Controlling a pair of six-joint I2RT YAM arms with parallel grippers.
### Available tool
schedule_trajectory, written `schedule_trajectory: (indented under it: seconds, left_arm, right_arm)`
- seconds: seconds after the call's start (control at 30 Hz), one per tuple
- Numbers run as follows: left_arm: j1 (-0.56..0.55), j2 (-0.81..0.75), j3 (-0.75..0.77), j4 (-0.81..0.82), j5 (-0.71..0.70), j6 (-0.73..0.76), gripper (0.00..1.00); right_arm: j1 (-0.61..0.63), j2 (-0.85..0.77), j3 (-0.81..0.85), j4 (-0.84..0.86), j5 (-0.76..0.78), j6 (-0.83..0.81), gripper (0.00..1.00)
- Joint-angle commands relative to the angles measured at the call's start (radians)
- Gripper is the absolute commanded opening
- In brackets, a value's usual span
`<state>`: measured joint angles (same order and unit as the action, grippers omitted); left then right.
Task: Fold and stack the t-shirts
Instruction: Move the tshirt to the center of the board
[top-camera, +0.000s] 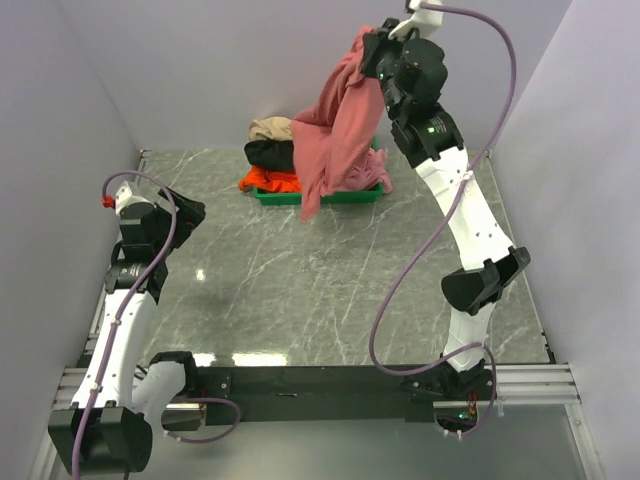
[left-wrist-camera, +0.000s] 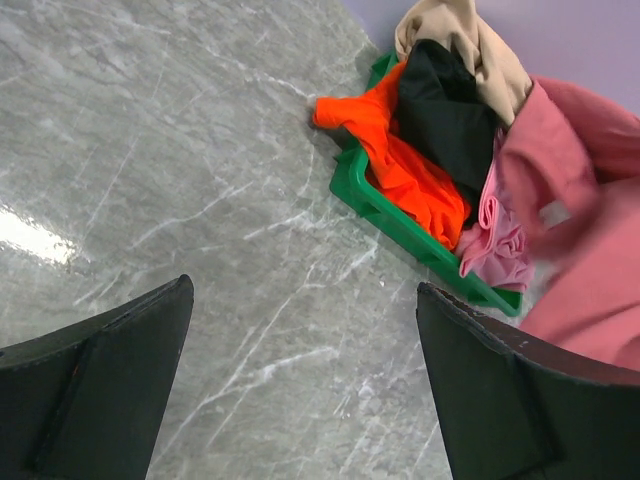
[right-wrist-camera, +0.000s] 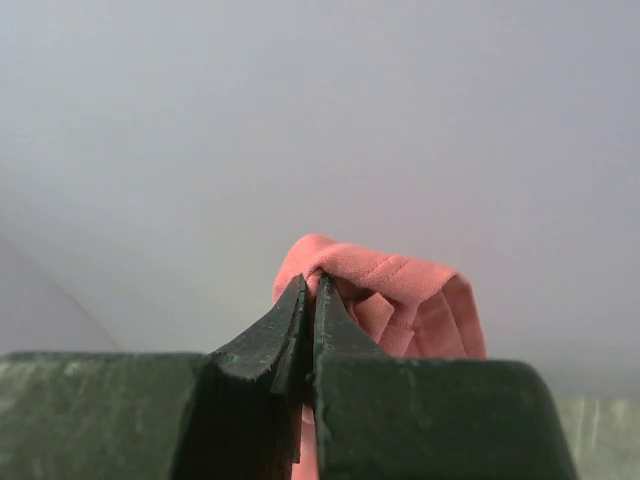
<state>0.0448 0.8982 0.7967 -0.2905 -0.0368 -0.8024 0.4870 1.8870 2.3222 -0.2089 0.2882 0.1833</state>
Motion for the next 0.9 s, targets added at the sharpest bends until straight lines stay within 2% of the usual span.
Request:
schedule_trajectory:
  seconds: [0.0, 0.1, 0.23, 0.37, 0.47, 0.63, 0.7, 0.87]
  left_arm:
    - [0.003, -0.024, 0.024, -0.007, 0.029, -0.020, 0.99]
    - [0.001, -0.018, 0.030, -0.018, 0.028, -0.024, 0.99]
    - [0.003, -0.010, 0.042, -0.030, 0.054, -0.027, 0.99]
    - [0.003, -0.016, 0.044, -0.038, 0.089, -0.041, 0.99]
    - [0.003, -0.034, 0.042, -0.062, 0.101, -0.057, 0.99]
    - [0.003, -0.085, 0.047, -0.116, 0.110, -0.073, 0.99]
    - [0.003, -0.123, 0.048, -0.140, 0.124, -0.075, 0.99]
    - [0.004, -0.209, 0.093, -0.242, 0.080, -0.064, 0.99]
  right_arm:
    - [0.012, -0.032, 0.078, 0.121, 0.051, -0.053, 0.00]
    - [0.021, -0.060, 0.097, 0.155, 0.046, -0.045, 0.00]
    - [0.053, -0.138, 0.074, 0.090, -0.020, -0.047, 0.00]
    - [0.131, -0.196, 0.072, 0.002, -0.061, -0.077, 0.00]
    - [0.234, -0.245, 0.066, -0.024, -0.075, -0.111, 0.00]
    - [0.422, -0.305, 0.069, 0.002, -0.050, -0.174, 0.00]
    - [0.458, -0.312, 0.074, 0.028, -0.078, -0.231, 0.00]
    - [0.507, -0.308, 0.143, -0.043, -0.217, -0.136, 0.00]
